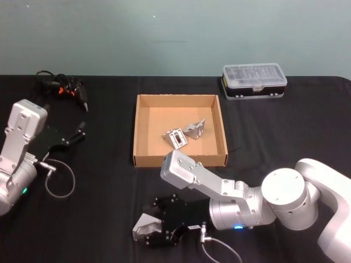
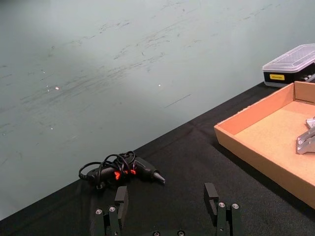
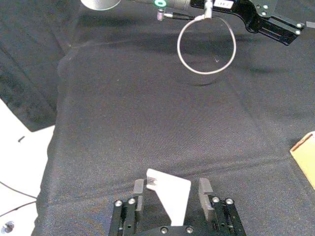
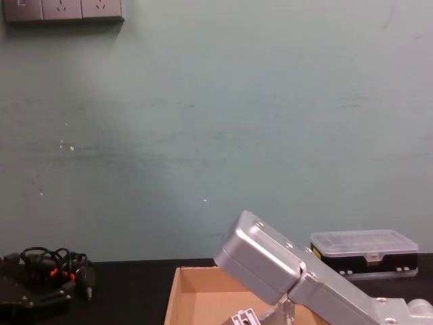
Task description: Use one hand to pick up the angle iron from the table and place it into the box.
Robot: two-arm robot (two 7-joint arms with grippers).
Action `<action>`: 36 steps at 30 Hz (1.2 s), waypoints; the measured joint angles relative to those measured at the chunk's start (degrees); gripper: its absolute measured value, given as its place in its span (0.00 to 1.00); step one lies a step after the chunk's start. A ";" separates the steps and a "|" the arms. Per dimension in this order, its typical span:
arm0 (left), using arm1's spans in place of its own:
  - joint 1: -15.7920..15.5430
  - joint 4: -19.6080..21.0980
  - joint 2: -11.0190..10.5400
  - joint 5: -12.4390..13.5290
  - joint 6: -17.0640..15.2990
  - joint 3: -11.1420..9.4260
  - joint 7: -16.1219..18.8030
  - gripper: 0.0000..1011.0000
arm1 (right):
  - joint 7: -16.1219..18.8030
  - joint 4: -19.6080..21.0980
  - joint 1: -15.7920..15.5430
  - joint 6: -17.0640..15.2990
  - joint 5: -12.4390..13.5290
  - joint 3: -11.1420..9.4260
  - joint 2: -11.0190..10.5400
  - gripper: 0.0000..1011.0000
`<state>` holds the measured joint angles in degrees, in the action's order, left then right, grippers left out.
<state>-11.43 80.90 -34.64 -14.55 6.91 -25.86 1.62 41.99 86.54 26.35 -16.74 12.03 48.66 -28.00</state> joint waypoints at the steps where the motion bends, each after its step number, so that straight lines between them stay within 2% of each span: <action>1: 0.00 0.00 0.00 0.00 0.00 0.00 0.00 1.00 | 0.00 0.00 0.00 -0.01 0.00 -0.01 0.00 0.70; 12: 0.00 0.00 0.00 0.00 0.00 0.00 0.00 1.00 | -0.01 0.08 -0.01 -0.07 0.05 -0.02 -0.05 0.34; 15: 0.00 0.00 0.00 0.00 0.00 0.00 0.00 1.00 | -0.02 0.09 -0.01 -0.07 0.05 -0.02 -0.05 0.29; 27: 0.00 0.00 0.00 0.00 0.00 0.00 0.00 1.00 | -0.01 0.09 -0.01 -0.08 0.05 -0.02 -0.05 0.18; 36: 0.00 0.00 0.00 0.00 0.00 0.00 0.00 1.00 | -0.10 0.62 -0.20 0.03 -0.17 -0.61 -0.14 0.17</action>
<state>-11.43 80.90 -34.65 -14.55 6.91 -25.86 1.62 41.89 87.15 26.15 -16.71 11.86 48.05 -28.14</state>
